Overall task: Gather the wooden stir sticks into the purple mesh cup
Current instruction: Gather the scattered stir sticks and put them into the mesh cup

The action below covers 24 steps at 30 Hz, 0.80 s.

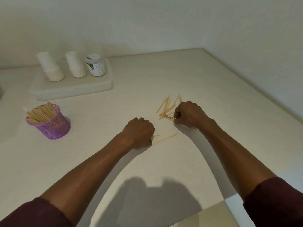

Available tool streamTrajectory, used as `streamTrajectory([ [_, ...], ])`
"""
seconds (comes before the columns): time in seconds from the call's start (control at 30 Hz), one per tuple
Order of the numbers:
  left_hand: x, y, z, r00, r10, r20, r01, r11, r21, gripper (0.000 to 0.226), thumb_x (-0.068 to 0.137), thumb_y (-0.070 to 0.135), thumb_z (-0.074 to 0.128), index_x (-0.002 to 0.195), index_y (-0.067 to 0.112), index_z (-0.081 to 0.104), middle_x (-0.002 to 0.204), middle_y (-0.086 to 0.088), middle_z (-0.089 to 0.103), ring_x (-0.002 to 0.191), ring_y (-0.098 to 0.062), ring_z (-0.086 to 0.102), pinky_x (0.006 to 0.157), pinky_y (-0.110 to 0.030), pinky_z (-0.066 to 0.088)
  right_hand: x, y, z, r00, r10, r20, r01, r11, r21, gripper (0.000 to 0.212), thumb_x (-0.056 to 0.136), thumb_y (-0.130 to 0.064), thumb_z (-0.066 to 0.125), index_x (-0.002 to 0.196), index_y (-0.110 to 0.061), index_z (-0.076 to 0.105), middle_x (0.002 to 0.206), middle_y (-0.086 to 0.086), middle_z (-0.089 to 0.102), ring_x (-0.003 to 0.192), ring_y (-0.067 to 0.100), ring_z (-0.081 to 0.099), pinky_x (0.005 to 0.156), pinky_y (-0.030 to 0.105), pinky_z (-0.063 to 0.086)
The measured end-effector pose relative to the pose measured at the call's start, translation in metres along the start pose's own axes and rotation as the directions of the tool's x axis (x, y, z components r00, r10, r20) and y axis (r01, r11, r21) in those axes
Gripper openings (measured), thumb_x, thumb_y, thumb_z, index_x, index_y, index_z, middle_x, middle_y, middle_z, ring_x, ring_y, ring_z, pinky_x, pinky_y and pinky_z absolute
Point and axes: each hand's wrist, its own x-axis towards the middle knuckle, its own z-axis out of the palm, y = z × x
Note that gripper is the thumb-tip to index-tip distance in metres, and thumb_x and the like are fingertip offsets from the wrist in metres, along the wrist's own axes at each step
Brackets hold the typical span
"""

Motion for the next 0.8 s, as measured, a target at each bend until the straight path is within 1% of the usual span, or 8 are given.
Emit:
streamTrajectory([
  [0.17, 0.007, 0.015, -0.005, 0.989, 0.022, -0.144, -0.025, 0.999, -0.02, 0.017, 0.096, 0.028, 0.054, 0.094, 0.011, 0.054, 0.089, -0.003, 0.047, 0.084, -0.023, 0.047, 0.07, -0.034, 0.031, 0.002, 0.002, 0.002, 1.0, -0.011, -0.002, 0.011, 1.0, -0.022, 0.008, 0.075, -0.026, 0.08, 0.082, -0.024, 0.078, 0.076, -0.007, 0.073, 0.071, 0.016, 0.067, 0.067, 0.036, 0.06],
  [0.33, 0.012, 0.04, -0.006, 0.984, -0.021, -0.178, 0.006, 0.996, -0.087, 0.016, 0.092, 0.026, 0.059, 0.093, 0.01, 0.061, 0.093, -0.006, 0.061, 0.081, -0.022, 0.043, 0.068, -0.035, 0.033, 0.001, 0.004, 0.003, 1.0, -0.02, -0.015, 0.02, 1.0, -0.009, 0.005, 0.077, -0.026, 0.079, 0.082, -0.023, 0.079, 0.074, -0.006, 0.072, 0.069, 0.015, 0.067, 0.065, 0.034, 0.058],
  [0.43, 0.012, 0.049, -0.004, 0.973, -0.075, -0.219, 0.051, 0.992, -0.114, 0.015, 0.093, 0.025, 0.057, 0.085, 0.013, 0.055, 0.089, -0.005, 0.062, 0.078, -0.022, 0.044, 0.069, -0.035, 0.03, 0.002, 0.006, 0.005, 1.0, -0.023, -0.02, 0.023, 1.0, 0.001, 0.005, 0.078, -0.026, 0.078, 0.082, -0.023, 0.08, 0.073, -0.007, 0.073, 0.07, 0.014, 0.066, 0.066, 0.035, 0.059],
  [0.53, 0.009, 0.056, -0.004, 0.958, -0.128, -0.256, 0.092, 0.985, -0.146, 0.024, 0.096, 0.029, 0.055, 0.079, 0.013, 0.049, 0.076, -0.002, 0.05, 0.074, -0.022, 0.048, 0.07, -0.034, 0.03, 0.004, 0.008, 0.006, 0.999, -0.031, -0.019, 0.031, 1.0, 0.002, 0.005, 0.078, -0.026, 0.079, 0.083, -0.023, 0.08, 0.073, -0.007, 0.072, 0.069, 0.014, 0.066, 0.065, 0.034, 0.059],
  [0.6, 0.008, 0.06, -0.004, 0.954, -0.133, -0.268, 0.097, 0.985, -0.146, 0.029, 0.094, 0.033, 0.056, 0.074, 0.014, 0.047, 0.07, 0.001, 0.039, 0.07, -0.021, 0.043, 0.07, -0.034, 0.029, 0.005, 0.009, 0.005, 0.999, -0.041, -0.015, 0.04, 0.999, -0.007, 0.006, 0.079, -0.026, 0.08, 0.084, -0.023, 0.08, 0.075, -0.006, 0.073, 0.07, 0.015, 0.066, 0.065, 0.033, 0.057],
  [0.7, 0.008, 0.063, -0.007, 0.962, -0.116, -0.248, 0.085, 0.988, -0.131, 0.034, 0.089, 0.026, 0.059, 0.065, 0.014, 0.038, 0.066, 0.003, 0.036, 0.066, -0.02, 0.039, 0.072, -0.034, 0.025, 0.01, 0.01, 0.003, 0.999, -0.035, 0.012, 0.036, 0.999, -0.016, 0.013, 0.078, -0.03, 0.086, 0.087, -0.022, 0.081, 0.083, -0.004, 0.075, 0.076, 0.019, 0.068, 0.069, 0.034, 0.057],
  [0.73, 0.009, 0.064, -0.008, 0.962, -0.11, -0.25, 0.083, 0.99, -0.117, 0.033, 0.089, 0.023, 0.06, 0.065, 0.013, 0.041, 0.065, 0.003, 0.038, 0.066, -0.019, 0.038, 0.072, -0.034, 0.024, 0.012, 0.01, 0.002, 0.999, -0.033, 0.023, 0.033, 0.999, -0.025, 0.018, 0.076, -0.033, 0.089, 0.088, -0.022, 0.081, 0.085, -0.003, 0.075, 0.078, 0.019, 0.068, 0.068, 0.033, 0.055],
  [0.8, 0.011, 0.066, -0.012, 0.958, -0.076, -0.275, 0.061, 0.996, -0.062, 0.02, 0.092, 0.02, 0.064, 0.074, 0.012, 0.059, 0.069, -0.001, 0.052, 0.069, -0.02, 0.039, 0.075, -0.035, 0.026, 0.016, 0.009, 0.002, 0.998, -0.039, 0.038, 0.042, 0.997, -0.06, 0.024, 0.075, -0.036, 0.091, 0.091, -0.021, 0.081, 0.088, -0.001, 0.075, 0.081, 0.021, 0.068, 0.067, 0.031, 0.051],
])
